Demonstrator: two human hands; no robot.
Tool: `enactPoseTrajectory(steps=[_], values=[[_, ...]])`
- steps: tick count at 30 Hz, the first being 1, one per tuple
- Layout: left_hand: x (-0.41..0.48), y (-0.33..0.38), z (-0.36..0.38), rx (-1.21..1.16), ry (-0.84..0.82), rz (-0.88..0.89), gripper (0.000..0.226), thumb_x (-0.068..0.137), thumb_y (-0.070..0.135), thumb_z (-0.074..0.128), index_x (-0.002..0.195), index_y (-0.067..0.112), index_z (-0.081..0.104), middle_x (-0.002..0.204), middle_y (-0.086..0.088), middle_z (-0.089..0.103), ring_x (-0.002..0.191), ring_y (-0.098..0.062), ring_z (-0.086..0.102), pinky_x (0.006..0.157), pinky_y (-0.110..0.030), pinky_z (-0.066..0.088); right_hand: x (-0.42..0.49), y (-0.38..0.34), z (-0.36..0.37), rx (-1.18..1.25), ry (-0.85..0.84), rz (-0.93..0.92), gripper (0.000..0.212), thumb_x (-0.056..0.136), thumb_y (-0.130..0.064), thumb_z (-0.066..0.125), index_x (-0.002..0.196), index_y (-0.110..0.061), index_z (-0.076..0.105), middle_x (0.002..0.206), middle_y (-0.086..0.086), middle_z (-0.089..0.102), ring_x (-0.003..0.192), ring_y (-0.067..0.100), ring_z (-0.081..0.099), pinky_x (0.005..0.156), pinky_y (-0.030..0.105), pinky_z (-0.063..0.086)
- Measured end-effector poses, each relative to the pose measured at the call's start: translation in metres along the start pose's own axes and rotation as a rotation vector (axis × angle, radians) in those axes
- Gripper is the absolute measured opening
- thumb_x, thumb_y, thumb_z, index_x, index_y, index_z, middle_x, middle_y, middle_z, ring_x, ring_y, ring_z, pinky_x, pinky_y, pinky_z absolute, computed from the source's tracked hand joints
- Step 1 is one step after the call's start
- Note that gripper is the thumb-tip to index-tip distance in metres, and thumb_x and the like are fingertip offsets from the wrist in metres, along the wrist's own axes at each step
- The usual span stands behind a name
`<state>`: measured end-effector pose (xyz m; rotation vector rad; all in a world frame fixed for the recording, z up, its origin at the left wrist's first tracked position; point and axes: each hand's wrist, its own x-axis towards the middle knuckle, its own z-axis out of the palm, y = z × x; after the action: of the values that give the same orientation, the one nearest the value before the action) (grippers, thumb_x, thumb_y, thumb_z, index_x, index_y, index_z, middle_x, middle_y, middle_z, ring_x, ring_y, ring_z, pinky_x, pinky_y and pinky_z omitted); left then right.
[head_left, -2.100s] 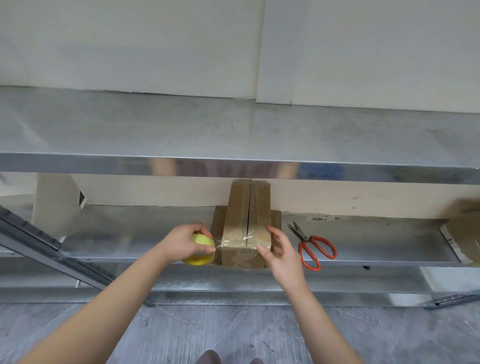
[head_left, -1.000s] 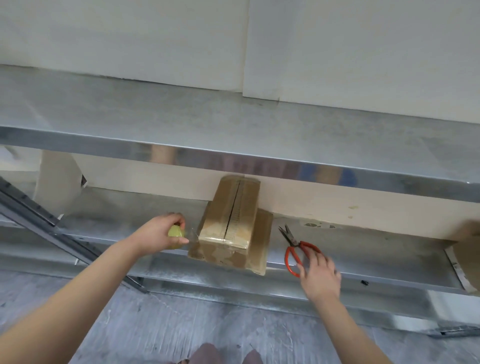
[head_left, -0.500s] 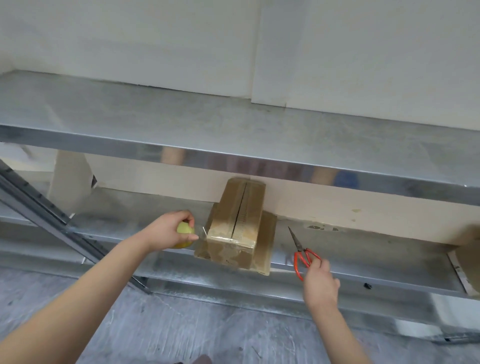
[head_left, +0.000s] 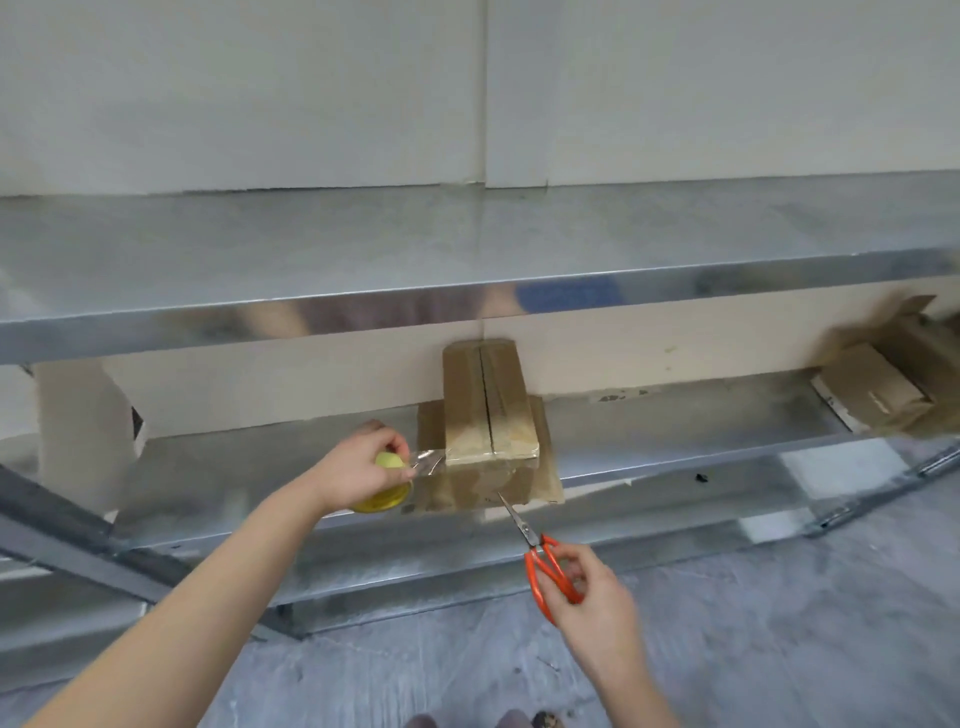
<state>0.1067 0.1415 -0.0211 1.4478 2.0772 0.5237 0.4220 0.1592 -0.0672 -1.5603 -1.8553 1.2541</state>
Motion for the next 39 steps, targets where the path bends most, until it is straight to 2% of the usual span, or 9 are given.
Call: enactPoseTrajectory(steps=[3,7,10,20,26,29,32,35,39], values=[[-0.002,-0.005,0.0,-0.03,-0.011,0.021,0.014,0.086,0.027,0.07,0.093,0.022,0.059,0.099,0.0,0.052,0.093,-0.014,0.049,0.076,-0.022,0.031,-0.017,-0.016,0.039,0.216,-0.213,0.168,0.022,0.081,-0.05,0.072,0.094,-0.04,0.058,0.077,-0.007,0.068,0.067,0.001,0.065,0.059,0.021,0.05],[-0.003,-0.01,0.0,-0.065,0.0,0.037,0.013,0.087,0.025,0.069,0.086,0.023,0.056,0.096,-0.001,0.054,0.091,-0.016,0.049,0.072,-0.024,0.031,-0.022,-0.036,0.07,0.32,-0.427,0.375,0.037,0.083,-0.058,0.066,0.107,-0.033,0.053,0.068,-0.005,0.047,0.06,0.007,0.045,0.055,0.02,0.028],[-0.002,-0.011,-0.002,-0.068,0.006,0.052,0.013,0.086,0.022,0.068,0.086,0.023,0.055,0.094,-0.001,0.053,0.09,-0.017,0.049,0.071,-0.023,0.03,-0.018,-0.05,0.084,0.381,-0.443,0.403,0.033,0.083,-0.059,0.065,0.105,-0.035,0.057,0.072,-0.003,0.049,0.061,0.009,0.047,0.057,0.024,0.028],[0.0,-0.013,-0.008,-0.061,-0.003,0.098,0.011,0.087,0.021,0.067,0.089,0.02,0.056,0.1,-0.004,0.058,0.088,-0.015,0.048,0.07,-0.024,0.03,-0.008,-0.06,0.104,0.479,-0.37,0.426,0.017,0.089,-0.049,0.062,0.1,-0.036,0.062,0.068,-0.006,0.058,0.057,0.009,0.053,0.052,0.02,0.033],[0.003,-0.017,-0.007,-0.044,-0.034,0.111,0.012,0.086,0.022,0.067,0.088,0.022,0.055,0.101,-0.004,0.058,0.09,-0.017,0.049,0.072,-0.025,0.032,-0.002,-0.051,0.108,0.397,-0.315,0.333,0.015,0.093,-0.034,0.061,0.103,-0.023,0.061,0.058,-0.008,0.053,0.048,0.006,0.046,0.047,0.017,0.037],[0.003,-0.019,-0.007,-0.076,-0.02,0.116,0.014,0.086,0.02,0.066,0.086,0.021,0.053,0.099,-0.004,0.059,0.088,-0.017,0.049,0.07,-0.025,0.033,0.0,-0.046,0.11,0.268,-0.257,0.268,0.022,0.088,-0.043,0.067,0.1,-0.026,0.059,0.058,-0.012,0.057,0.051,0.003,0.052,0.051,0.017,0.042],[0.004,-0.018,-0.009,-0.093,-0.009,0.117,0.013,0.087,0.02,0.066,0.086,0.021,0.053,0.097,-0.004,0.06,0.087,-0.018,0.049,0.069,-0.026,0.034,0.002,-0.038,0.11,0.117,-0.233,0.2,0.043,0.073,-0.057,0.075,0.101,-0.033,0.053,0.082,-0.013,0.067,0.073,0.002,0.065,0.062,0.019,0.051],[0.006,-0.019,-0.009,-0.048,-0.002,0.12,0.012,0.086,0.021,0.066,0.088,0.021,0.054,0.098,-0.003,0.059,0.087,-0.016,0.049,0.067,-0.023,0.03,0.002,-0.022,0.102,-0.129,-0.167,0.062,0.057,0.065,-0.065,0.069,0.11,-0.04,0.045,0.111,-0.019,0.057,0.101,0.006,0.059,0.081,0.029,0.053],[0.004,-0.021,-0.007,-0.033,0.012,0.097,0.012,0.087,0.024,0.066,0.09,0.022,0.054,0.098,-0.002,0.057,0.088,-0.017,0.049,0.066,-0.023,0.029,0.003,0.005,0.07,-0.424,0.033,-0.086,0.053,0.07,-0.072,0.049,0.117,-0.049,0.041,0.112,-0.028,0.047,0.11,0.0,0.05,0.09,0.038,0.046]])
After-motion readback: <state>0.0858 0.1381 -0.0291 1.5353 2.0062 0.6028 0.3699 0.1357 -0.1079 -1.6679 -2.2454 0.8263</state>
